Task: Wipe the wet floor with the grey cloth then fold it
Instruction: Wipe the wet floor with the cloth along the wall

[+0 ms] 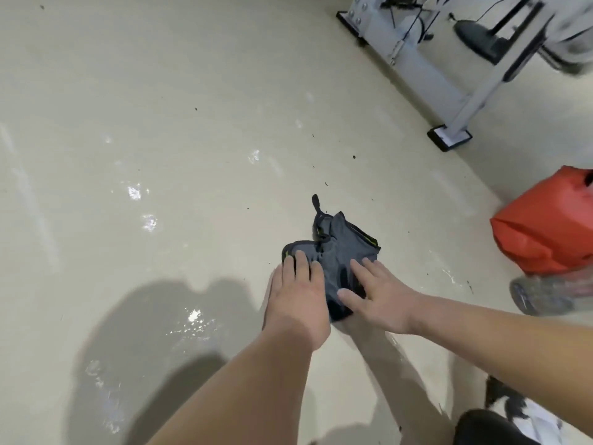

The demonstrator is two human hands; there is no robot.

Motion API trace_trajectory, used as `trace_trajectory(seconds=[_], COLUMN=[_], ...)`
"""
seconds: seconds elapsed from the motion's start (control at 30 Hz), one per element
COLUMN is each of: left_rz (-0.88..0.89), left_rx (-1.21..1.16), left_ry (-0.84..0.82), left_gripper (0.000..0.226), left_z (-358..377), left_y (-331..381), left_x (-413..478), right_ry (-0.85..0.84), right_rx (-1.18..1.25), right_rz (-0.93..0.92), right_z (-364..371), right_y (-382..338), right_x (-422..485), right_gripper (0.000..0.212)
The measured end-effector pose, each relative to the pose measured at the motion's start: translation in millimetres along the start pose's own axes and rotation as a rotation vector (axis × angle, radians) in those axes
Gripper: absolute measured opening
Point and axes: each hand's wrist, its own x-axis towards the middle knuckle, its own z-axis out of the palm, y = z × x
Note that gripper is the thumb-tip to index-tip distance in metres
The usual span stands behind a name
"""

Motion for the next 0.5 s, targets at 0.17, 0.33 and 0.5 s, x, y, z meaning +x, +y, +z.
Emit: trace_trajectory(seconds=[0.17, 0.33, 0.5], left_rz=[0.009, -0.009, -0.011], left_rx=[0.083, -0.017, -0.004], left_ry=[-0.018, 0.072, 0.082], left_gripper=[0.084, 0.072, 0.072], left_z=[-17, -16, 5], left_y=[-1, 2, 9], left_x=[-2, 11, -6], right_ry=[-0.078, -0.044, 0.077], right_rx=[-0.059, 0.031, 0.073], right_rz=[-0.03, -0.091, -0.159], right_z=[-9, 37, 66], right_y=[-11, -15, 7], right_x=[-9, 43, 68], right_gripper=[0.091, 0.09, 0.086])
